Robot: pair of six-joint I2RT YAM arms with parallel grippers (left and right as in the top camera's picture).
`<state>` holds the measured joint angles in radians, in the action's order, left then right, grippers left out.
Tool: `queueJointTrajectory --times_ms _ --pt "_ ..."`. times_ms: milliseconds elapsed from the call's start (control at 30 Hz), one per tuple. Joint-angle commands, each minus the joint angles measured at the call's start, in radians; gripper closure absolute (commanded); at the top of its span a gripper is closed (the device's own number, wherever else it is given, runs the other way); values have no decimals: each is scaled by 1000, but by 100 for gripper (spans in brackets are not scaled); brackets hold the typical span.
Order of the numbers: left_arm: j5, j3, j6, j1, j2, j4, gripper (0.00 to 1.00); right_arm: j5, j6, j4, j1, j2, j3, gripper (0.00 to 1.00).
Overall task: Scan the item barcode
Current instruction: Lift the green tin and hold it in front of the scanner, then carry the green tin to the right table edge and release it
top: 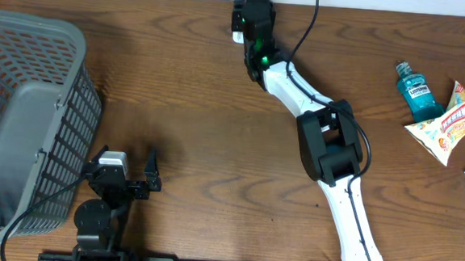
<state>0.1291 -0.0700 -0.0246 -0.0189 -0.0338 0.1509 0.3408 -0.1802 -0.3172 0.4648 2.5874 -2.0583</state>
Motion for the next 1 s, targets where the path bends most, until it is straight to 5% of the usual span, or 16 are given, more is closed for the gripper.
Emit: queueJointTrajectory --times_ms 0,400,733,967 --pt "13 16 13 -5 3 26 0 8 21 -21 -7 -23 -8 70" --pt "13 16 13 -5 3 26 0 29 21 79 -11 -77 -8 73" --pt "13 16 13 -5 3 26 0 114 21 848 -124 -364 -8 74" --pt "13 16 13 -5 3 26 0 113 25 1363 -318 -375 -5 78"
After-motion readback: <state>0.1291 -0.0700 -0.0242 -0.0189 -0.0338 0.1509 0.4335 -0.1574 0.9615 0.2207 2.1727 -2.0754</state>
